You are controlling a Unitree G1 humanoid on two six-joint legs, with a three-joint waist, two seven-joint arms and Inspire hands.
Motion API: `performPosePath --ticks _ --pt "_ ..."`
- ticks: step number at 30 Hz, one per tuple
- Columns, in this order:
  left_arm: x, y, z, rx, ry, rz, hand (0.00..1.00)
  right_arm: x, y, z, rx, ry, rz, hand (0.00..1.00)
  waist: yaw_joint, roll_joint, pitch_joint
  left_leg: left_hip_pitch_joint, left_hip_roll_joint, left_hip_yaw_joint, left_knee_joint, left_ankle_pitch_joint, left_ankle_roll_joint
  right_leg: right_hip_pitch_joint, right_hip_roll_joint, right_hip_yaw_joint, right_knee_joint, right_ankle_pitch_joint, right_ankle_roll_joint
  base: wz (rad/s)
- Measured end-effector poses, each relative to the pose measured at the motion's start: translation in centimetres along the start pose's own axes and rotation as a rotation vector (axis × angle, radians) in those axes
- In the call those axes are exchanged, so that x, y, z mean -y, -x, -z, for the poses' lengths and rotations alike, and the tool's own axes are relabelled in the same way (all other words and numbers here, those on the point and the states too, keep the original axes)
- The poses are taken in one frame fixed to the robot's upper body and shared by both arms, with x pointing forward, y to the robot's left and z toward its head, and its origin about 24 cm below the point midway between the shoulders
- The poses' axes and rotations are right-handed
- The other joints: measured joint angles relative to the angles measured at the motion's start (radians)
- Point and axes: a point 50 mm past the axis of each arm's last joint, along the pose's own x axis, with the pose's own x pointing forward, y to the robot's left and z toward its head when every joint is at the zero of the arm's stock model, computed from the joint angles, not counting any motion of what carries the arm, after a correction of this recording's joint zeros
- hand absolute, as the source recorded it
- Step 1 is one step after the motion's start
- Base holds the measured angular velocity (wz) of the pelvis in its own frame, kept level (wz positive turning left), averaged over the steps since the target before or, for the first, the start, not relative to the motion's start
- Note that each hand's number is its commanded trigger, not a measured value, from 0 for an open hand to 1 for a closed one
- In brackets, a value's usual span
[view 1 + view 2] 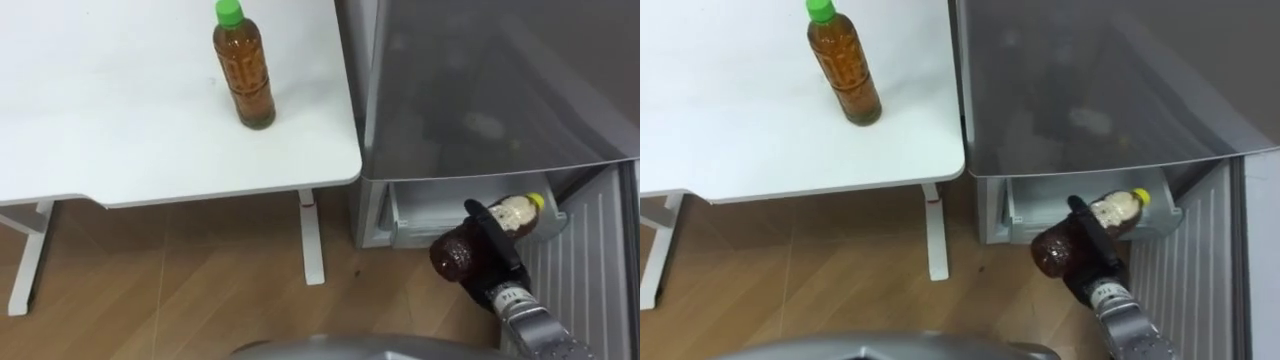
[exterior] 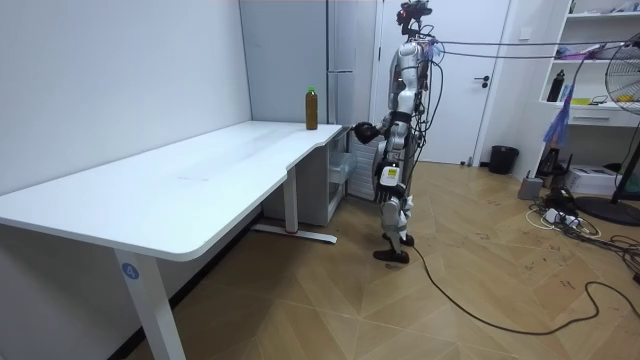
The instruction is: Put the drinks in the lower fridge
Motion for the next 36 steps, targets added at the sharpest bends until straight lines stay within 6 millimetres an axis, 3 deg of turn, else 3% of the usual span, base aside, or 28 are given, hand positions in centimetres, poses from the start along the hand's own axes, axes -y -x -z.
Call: performPosePath --ticks 9,15,24,28,31,36 --pt "-1.0 0.3 1.4 -0.038 -0.125 -0.022 0.00 0.4 0.0 -1.3 0.094 -0.091 0.098 1.00 -0.001 0.003 0.0015 -0.003 -0.003 -0.004 0.013 0.000 0.000 0.011 -0.002 0.004 -0.004 -0.002 0.001 0.01" --pt "-1.3 0.5 2.1 -0.085 -0.177 -0.025 0.00 0.5 -0.5 -2.0 0.127 -0.168 0.156 1.00 0.001 0.001 0.0008 -0.042 -0.013 -0.040 0.041 0.000 0.001 -0.004 -0.004 -0.022 -0.002 -0.004 0.003 0.18" --pt "-0.3 0.2 0.8 -0.089 -0.271 0.008 0.00 -4.9 -3.8 -3.8 0.141 -0.238 0.091 1.00 -0.010 0.012 -0.0013 -0.139 -0.016 -0.067 0.064 0.009 0.004 -0.081 -0.002 -0.043 0.018 0.002 -0.004 0.11" --pt "0.3 0.1 -0.1 -0.068 -0.280 0.031 0.00 -5.8 -4.4 -4.4 0.153 -0.252 0.084 1.00 -0.009 0.020 -0.0022 -0.198 -0.016 -0.066 0.072 0.020 0.006 -0.146 -0.005 -0.052 0.039 0.006 -0.006 0.00" --pt "0.6 -0.1 -1.6 -0.046 -0.324 0.041 0.00 -6.8 -5.0 -5.0 0.160 -0.252 0.098 1.00 -0.002 0.015 0.0078 -0.241 -0.016 -0.082 0.070 0.039 0.005 -0.189 -0.013 -0.060 0.051 0.014 -0.011 0.09" --pt "1.1 -0.2 -2.9 -0.028 -0.343 0.055 0.00 -8.1 -5.5 -6.2 0.181 -0.278 0.091 1.00 0.002 0.023 0.0163 -0.326 -0.016 -0.094 0.079 0.066 0.006 -0.272 -0.019 -0.080 0.072 0.024 -0.016 0.15"
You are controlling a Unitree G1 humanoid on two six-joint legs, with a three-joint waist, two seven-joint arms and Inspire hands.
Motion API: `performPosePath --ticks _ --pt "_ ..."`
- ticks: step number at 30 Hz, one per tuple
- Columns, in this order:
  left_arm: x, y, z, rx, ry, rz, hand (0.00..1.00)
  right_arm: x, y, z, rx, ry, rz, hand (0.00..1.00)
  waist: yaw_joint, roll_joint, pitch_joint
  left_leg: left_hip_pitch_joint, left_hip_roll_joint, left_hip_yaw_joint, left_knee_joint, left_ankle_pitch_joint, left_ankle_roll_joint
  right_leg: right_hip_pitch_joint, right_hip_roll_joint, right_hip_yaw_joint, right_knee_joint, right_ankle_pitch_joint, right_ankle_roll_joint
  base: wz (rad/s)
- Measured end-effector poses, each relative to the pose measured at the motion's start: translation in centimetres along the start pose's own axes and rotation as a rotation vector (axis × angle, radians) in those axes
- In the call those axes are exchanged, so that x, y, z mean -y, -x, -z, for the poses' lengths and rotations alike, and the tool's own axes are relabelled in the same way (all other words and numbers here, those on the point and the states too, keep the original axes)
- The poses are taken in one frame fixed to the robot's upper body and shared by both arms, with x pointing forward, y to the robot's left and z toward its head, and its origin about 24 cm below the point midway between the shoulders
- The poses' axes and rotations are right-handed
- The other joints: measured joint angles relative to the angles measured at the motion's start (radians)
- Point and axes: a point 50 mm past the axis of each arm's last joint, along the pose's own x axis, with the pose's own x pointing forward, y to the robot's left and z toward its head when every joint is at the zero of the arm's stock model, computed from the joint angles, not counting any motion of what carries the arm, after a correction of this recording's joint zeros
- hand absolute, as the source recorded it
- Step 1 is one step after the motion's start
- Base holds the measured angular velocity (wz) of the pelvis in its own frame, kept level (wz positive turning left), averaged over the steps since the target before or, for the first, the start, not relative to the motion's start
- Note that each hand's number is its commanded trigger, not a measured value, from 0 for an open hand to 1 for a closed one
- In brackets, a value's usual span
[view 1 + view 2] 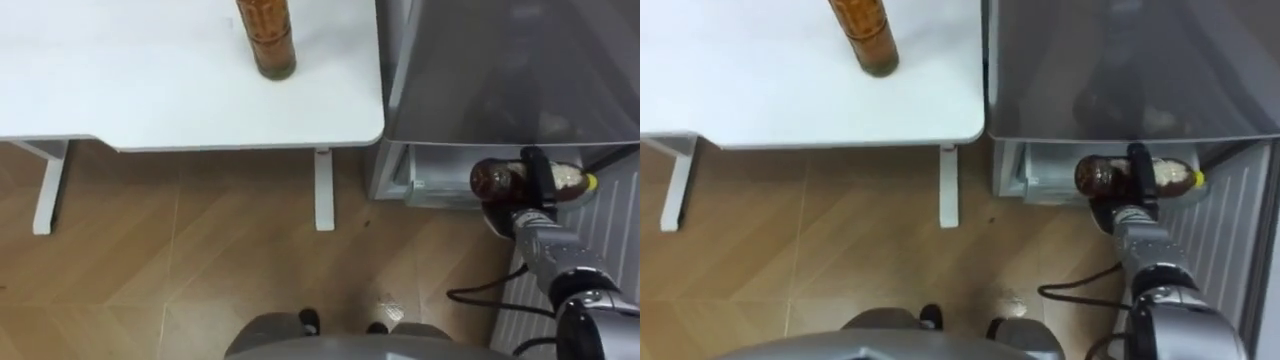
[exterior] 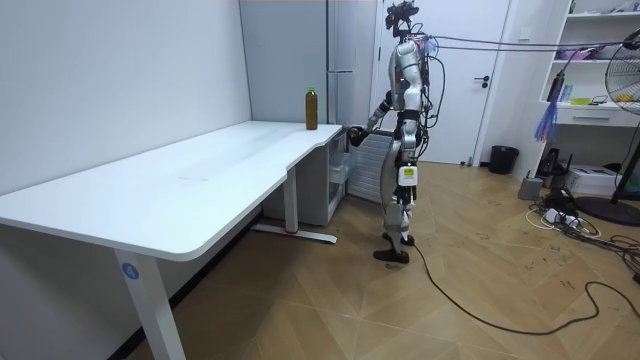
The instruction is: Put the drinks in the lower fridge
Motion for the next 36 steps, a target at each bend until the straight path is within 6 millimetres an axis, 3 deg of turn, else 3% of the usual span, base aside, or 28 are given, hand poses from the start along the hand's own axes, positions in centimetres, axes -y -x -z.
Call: performPosePath --ticks 11,16,18,27,34,36 --pt "0.3 -0.1 -2.0 0.043 -0.012 0.005 0.00 -3.1 -0.5 -0.4 0.010 0.049 -0.026 1.00 0.035 0.000 0.0059 -0.133 -0.003 0.002 0.004 0.041 -0.004 -0.168 -0.015 0.000 0.077 0.001 -0.013 0.00" --pt "-0.1 -0.1 -3.2 0.063 -0.031 -0.012 0.00 -4.6 -0.5 -1.3 0.032 0.061 -0.036 1.00 0.074 -0.023 0.0204 -0.182 -0.005 0.013 0.029 0.044 -0.004 -0.234 -0.030 0.002 0.138 -0.017 -0.021 -0.02" --pt "-0.1 -0.1 -3.6 0.068 -0.053 -0.014 0.00 -5.2 -0.5 -1.5 0.038 0.064 -0.036 1.00 0.081 -0.026 0.0221 -0.207 -0.003 0.014 0.044 0.044 -0.004 -0.255 -0.032 -0.002 0.142 -0.019 -0.023 0.02" --pt "-0.4 0.0 -3.9 0.081 -0.092 -0.026 0.00 -9.1 -0.2 -2.1 0.072 0.143 -0.064 1.00 0.097 -0.032 0.0215 -0.332 -0.012 0.011 0.109 0.048 -0.003 -0.393 -0.051 0.004 0.246 -0.034 -0.030 0.02" --pt "-0.6 0.0 -3.7 0.070 -0.093 -0.031 0.00 -10.2 0.1 -3.1 0.116 0.181 -0.010 1.00 0.110 -0.033 0.0212 -0.369 -0.026 0.012 0.146 0.048 -0.002 -0.442 -0.077 0.000 0.313 -0.065 -0.031 0.07" --pt "-0.6 0.0 -3.7 0.072 -0.094 -0.034 0.00 -11.1 0.2 -3.1 0.124 0.193 -0.016 0.65 0.110 -0.032 0.0207 -0.390 -0.023 0.014 0.156 0.048 -0.001 -0.462 -0.077 -0.002 0.321 -0.065 -0.034 0.00"
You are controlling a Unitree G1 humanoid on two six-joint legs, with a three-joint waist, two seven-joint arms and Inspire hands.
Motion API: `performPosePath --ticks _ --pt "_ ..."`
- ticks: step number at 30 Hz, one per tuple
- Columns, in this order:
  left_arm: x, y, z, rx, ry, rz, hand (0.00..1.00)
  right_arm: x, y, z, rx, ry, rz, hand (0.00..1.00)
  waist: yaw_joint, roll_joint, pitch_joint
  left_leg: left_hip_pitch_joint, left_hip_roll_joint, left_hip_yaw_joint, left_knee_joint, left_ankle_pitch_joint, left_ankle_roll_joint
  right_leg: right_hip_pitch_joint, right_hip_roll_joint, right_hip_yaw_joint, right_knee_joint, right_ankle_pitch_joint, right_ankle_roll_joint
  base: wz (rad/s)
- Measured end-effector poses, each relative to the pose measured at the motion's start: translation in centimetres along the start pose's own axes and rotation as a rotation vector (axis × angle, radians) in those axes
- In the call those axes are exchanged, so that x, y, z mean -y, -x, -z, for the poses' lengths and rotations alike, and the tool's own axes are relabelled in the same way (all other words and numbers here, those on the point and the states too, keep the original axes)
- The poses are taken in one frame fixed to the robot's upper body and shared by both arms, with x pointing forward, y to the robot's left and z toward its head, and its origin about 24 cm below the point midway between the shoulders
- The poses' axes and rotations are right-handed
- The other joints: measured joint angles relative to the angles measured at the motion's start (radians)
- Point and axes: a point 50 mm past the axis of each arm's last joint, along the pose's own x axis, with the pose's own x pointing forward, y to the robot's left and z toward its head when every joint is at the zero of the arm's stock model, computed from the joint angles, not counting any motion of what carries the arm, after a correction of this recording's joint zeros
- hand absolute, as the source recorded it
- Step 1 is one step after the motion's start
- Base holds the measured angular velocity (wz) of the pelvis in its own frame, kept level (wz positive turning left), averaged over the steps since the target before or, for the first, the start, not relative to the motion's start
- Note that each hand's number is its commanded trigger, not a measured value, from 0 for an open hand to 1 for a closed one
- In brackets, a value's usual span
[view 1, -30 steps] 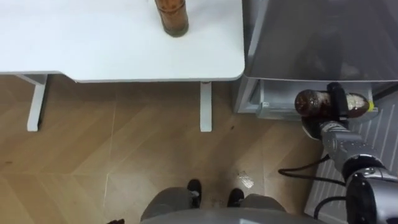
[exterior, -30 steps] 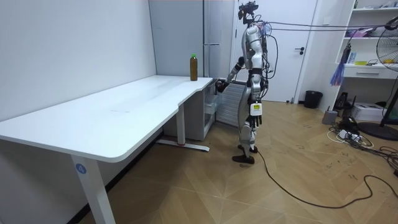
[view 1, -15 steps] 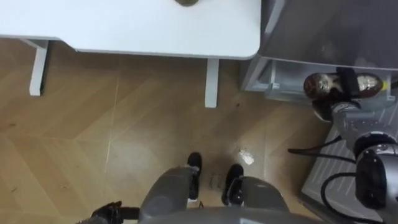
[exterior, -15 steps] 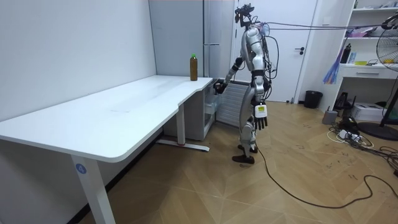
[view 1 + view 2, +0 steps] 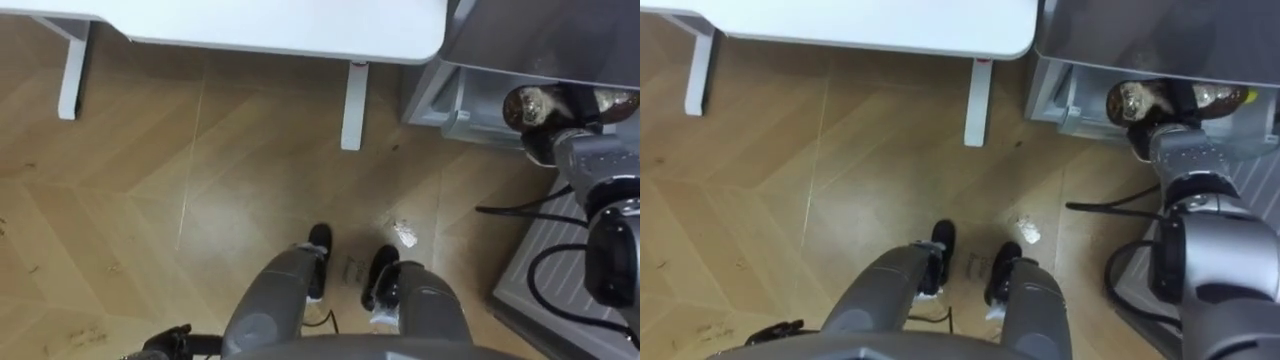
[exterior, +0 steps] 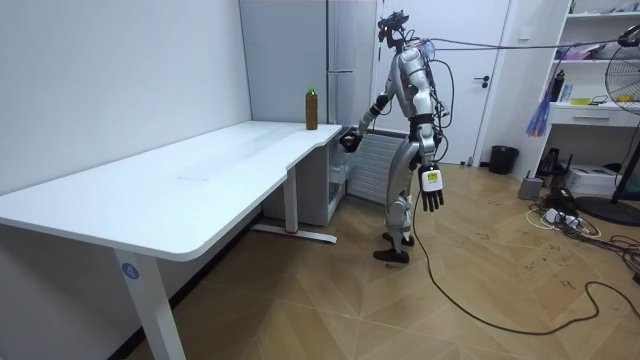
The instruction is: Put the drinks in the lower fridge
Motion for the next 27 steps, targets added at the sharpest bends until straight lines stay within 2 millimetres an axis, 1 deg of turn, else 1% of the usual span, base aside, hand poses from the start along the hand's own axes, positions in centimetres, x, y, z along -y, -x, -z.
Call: performPosePath --ticks 1,2,4,10,14,21,27 --pt "0.0 0.0 -0.1 0.003 -0.001 -0.006 0.00 -0.5 0.1 -0.2 0.007 0.004 -0.001 0.22 -0.002 0.000 -0.0002 -0.012 0.000 0.002 0.006 0.001 0.000 -0.013 -0.002 0.000 0.010 0.000 -0.001 0.00" --pt "0.0 0.0 -0.1 0.006 -0.002 -0.008 0.00 -0.6 0.1 -0.3 0.011 0.005 0.002 0.00 -0.001 0.000 -0.0001 -0.016 0.000 0.004 0.008 0.001 0.000 -0.018 -0.003 0.000 0.013 0.001 -0.002 0.00" --pt "0.0 0.0 -0.2 0.011 -0.003 -0.016 0.00 -0.9 0.2 -0.6 0.021 0.008 0.011 0.00 0.000 0.001 -0.0005 -0.028 -0.002 0.011 0.019 0.001 0.001 -0.032 -0.009 0.001 0.030 -0.001 -0.003 0.00" --pt "-0.1 0.0 -0.2 0.010 -0.005 -0.024 0.00 -1.4 0.4 -1.5 0.048 -0.015 0.047 0.00 0.001 0.001 -0.0005 -0.037 -0.006 0.014 0.022 0.003 0.003 -0.046 -0.016 0.003 0.045 -0.004 -0.003 0.00" --pt "0.0 0.0 -0.1 0.007 -0.019 -0.037 0.00 -1.5 0.5 -1.7 0.053 -0.047 0.056 0.00 0.000 0.001 -0.0005 -0.038 -0.007 0.014 0.022 0.003 0.003 -0.046 -0.016 0.002 0.045 -0.005 -0.002 0.00" --pt "0.2 -0.1 -0.1 0.004 -0.063 -0.049 0.00 -1.9 0.6 -1.8 0.057 -0.085 0.099 0.00 0.001 0.001 -0.0005 -0.041 -0.005 0.031 0.020 0.003 0.004 -0.050 -0.019 0.004 0.044 -0.007 0.001 0.00" --pt "0.4 -0.1 -0.2 0.016 -0.107 -0.062 0.00 -1.9 0.6 -2.0 0.072 -0.106 0.103 0.00 -0.001 0.003 -0.0013 -0.041 -0.005 0.029 0.019 0.003 0.004 -0.048 -0.019 0.003 0.041 -0.007 0.001 0.00"
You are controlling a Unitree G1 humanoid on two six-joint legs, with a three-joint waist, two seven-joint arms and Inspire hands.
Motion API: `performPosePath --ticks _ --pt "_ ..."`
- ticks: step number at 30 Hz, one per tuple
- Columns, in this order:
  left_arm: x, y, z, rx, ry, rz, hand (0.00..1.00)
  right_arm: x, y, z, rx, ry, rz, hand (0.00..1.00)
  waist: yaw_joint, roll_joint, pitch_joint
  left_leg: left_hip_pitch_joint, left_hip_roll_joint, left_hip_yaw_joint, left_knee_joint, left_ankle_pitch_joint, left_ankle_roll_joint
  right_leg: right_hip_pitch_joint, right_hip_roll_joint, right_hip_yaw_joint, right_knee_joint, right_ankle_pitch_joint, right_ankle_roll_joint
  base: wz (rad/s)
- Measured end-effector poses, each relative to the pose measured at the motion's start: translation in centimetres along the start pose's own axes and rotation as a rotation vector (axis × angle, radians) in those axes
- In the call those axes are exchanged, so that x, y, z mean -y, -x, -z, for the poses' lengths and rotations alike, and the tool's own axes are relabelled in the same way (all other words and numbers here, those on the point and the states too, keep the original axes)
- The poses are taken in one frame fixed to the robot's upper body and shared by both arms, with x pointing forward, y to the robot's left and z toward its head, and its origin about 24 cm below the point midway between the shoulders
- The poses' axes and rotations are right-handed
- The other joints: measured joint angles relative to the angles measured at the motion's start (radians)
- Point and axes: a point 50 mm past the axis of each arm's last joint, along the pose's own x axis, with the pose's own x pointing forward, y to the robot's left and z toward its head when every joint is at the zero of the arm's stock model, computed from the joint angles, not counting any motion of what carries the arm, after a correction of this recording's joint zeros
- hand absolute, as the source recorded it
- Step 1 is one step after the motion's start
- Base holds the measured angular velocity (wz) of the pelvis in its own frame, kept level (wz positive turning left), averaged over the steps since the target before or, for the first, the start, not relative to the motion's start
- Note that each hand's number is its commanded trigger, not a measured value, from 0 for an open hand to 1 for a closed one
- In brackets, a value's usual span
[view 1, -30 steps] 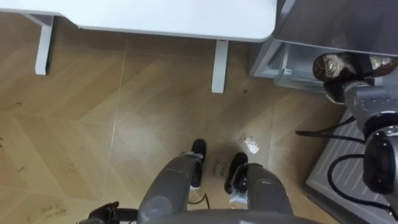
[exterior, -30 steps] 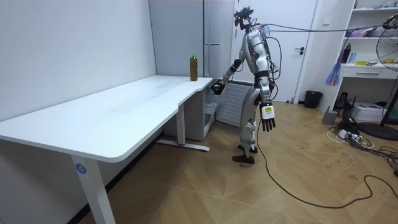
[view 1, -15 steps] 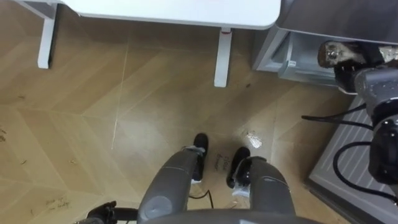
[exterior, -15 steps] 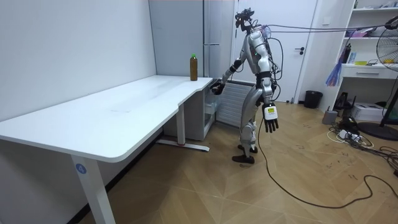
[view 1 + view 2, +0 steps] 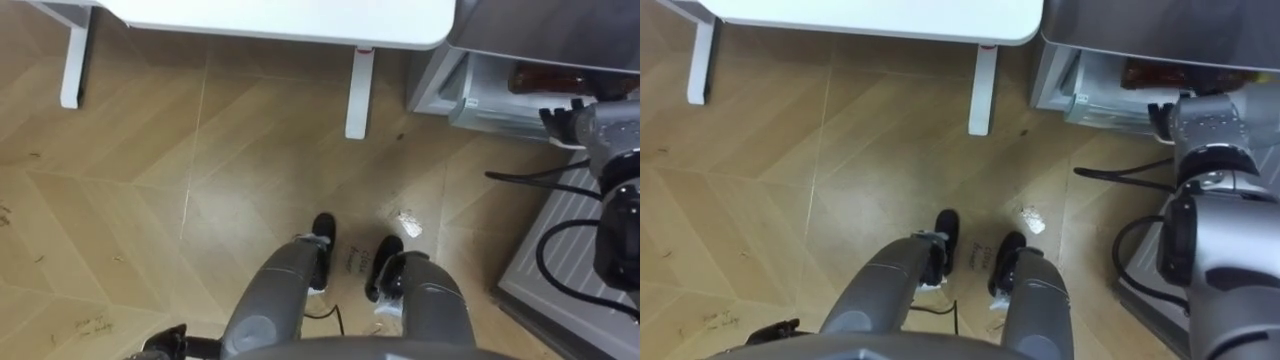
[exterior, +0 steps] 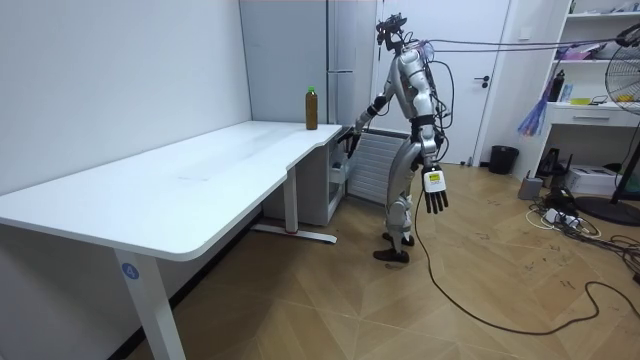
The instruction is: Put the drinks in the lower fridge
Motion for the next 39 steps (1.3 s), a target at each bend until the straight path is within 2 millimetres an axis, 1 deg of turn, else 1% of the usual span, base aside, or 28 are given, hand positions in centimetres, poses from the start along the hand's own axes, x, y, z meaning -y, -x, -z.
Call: performPosePath --ticks 5,10,17,20,27,29,30,33,36,37,38,39 --pt "0.0 0.0 0.0 0.000 -0.005 0.002 0.00 0.0 0.0 -0.1 0.006 -0.003 0.000 0.00 0.002 0.002 0.0002 0.005 0.000 0.000 0.000 0.000 0.000 0.005 0.000 0.000 0.000 0.000 0.000 0.00" --pt "0.1 0.0 -0.2 0.004 -0.004 0.003 0.00 0.0 0.0 0.0 0.004 -0.009 0.001 0.00 0.002 0.013 0.0007 0.022 0.000 0.000 -0.002 0.000 0.000 0.021 0.000 -0.001 0.000 0.000 0.000 0.00" --pt "0.0 0.0 -0.4 0.010 -0.003 0.004 0.00 0.1 0.0 0.0 0.004 -0.008 0.001 0.00 0.002 0.015 0.0008 0.030 0.000 0.000 -0.005 0.001 0.001 0.029 0.000 0.001 0.000 0.000 0.000 0.00" --pt "0.0 0.0 -0.7 0.018 0.014 0.002 0.00 0.5 -0.2 0.0 0.001 -0.007 0.006 0.00 0.002 0.015 0.0012 0.049 -0.001 -0.001 -0.008 0.001 0.001 0.050 0.000 -0.001 -0.005 -0.001 0.003 0.00" --pt "-0.3 0.0 -1.6 0.045 0.065 -0.002 0.00 2.3 -0.7 0.5 -0.031 0.014 0.037 0.00 -0.005 0.016 0.0025 0.136 -0.002 0.001 -0.054 0.003 0.004 0.141 0.000 -0.015 -0.046 -0.005 0.008 0.03" --pt "-0.4 0.0 -1.9 0.054 0.073 0.004 0.00 2.8 -0.9 0.5 -0.036 0.018 0.027 0.00 -0.007 0.016 0.0024 0.150 -0.001 0.004 -0.062 0.002 0.004 0.154 -0.001 -0.016 -0.054 -0.005 0.010 0.02" --pt "-0.5 0.0 -2.1 0.059 0.076 0.009 0.00 3.1 -1.0 0.6 -0.041 0.024 0.017 0.00 -0.007 0.014 0.0023 0.162 -0.002 0.014 -0.074 0.003 0.006 0.162 -0.001 -0.014 -0.059 -0.006 0.010 -0.05" --pt "-0.8 0.0 -2.0 0.057 0.058 0.006 0.00 4.2 -1.2 0.7 -0.061 0.049 -0.003 0.00 -0.014 0.013 0.0018 0.205 -0.004 0.016 -0.101 0.006 0.008 0.203 -0.001 -0.015 -0.085 -0.006 0.015 -0.02" --pt "-1.2 0.1 -1.4 0.049 0.095 -0.002 0.00 5.6 -1.4 0.9 -0.084 0.084 -0.014 0.00 -0.028 0.006 0.0015 0.253 -0.006 0.026 -0.131 0.006 0.008 0.250 0.000 -0.017 -0.113 -0.006 0.021 0.00" --pt "-1.4 0.1 -1.1 0.042 0.111 -0.008 0.00 6.3 -1.5 1.0 -0.092 0.092 -0.017 0.00 -0.032 0.001 0.0001 0.272 -0.006 0.027 -0.142 0.006 0.008 0.270 0.004 -0.017 -0.128 -0.004 0.025 -0.05" --pt "-1.4 0.1 -0.9 0.041 0.124 -0.011 0.00 6.7 -1.6 1.0 -0.096 0.096 -0.015 0.00 -0.034 -0.004 -0.0033 0.279 -0.006 0.024 -0.146 0.006 0.008 0.278 0.005 -0.016 -0.136 -0.003 0.026 0.00" --pt "-1.5 0.2 -0.9 0.041 0.135 -0.014 0.00 7.6 -1.6 0.9 -0.096 0.104 -0.011 0.00 -0.041 -0.007 -0.0050 0.292 -0.005 0.022 -0.147 0.006 0.008 0.304 0.011 -0.021 -0.159 0.000 0.030 0.11"
